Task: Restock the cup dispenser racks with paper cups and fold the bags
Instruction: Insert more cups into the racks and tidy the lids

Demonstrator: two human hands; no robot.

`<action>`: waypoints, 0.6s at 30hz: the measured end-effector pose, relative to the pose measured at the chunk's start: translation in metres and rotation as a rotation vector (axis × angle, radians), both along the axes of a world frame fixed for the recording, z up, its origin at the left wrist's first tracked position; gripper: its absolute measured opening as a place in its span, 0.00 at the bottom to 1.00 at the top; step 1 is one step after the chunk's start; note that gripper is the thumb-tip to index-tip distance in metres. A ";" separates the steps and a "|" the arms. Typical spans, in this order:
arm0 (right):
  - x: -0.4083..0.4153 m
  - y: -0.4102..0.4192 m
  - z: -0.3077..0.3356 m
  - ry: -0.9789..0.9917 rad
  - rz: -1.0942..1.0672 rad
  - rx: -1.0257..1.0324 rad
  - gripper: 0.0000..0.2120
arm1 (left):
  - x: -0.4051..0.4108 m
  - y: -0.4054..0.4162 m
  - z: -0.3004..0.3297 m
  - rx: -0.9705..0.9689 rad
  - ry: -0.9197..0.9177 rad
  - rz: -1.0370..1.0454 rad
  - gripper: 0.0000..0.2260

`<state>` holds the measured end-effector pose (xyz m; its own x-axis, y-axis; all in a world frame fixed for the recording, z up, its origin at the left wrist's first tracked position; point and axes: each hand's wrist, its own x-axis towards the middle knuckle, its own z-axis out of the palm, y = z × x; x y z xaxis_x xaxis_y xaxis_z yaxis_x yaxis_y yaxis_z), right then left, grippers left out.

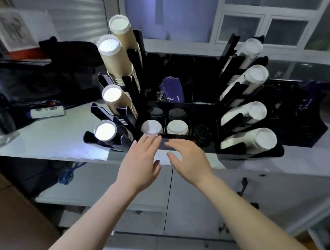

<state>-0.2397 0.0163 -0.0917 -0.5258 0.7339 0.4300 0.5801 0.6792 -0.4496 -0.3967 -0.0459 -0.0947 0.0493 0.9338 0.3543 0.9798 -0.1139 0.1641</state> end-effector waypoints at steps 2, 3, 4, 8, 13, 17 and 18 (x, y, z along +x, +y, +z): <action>-0.001 -0.009 0.006 -0.005 0.001 0.008 0.15 | 0.000 -0.010 0.007 0.035 -0.017 0.009 0.28; -0.002 -0.013 0.010 -0.008 0.002 0.008 0.16 | 0.000 -0.014 0.010 0.050 -0.022 0.013 0.28; -0.003 -0.016 0.013 -0.004 0.004 0.004 0.16 | 0.000 -0.017 0.014 0.064 -0.025 0.016 0.28; -0.002 -0.022 0.026 0.042 0.013 0.002 0.15 | 0.006 -0.021 0.023 0.068 -0.032 0.034 0.28; 0.037 -0.022 0.037 0.009 -0.011 0.063 0.17 | 0.033 -0.013 0.039 0.065 -0.019 0.014 0.28; 0.099 -0.016 0.047 0.026 -0.091 0.102 0.18 | 0.080 0.002 0.057 0.168 -0.082 -0.069 0.28; 0.118 -0.014 0.049 0.034 -0.114 0.109 0.18 | 0.096 0.007 0.060 0.182 -0.095 -0.090 0.29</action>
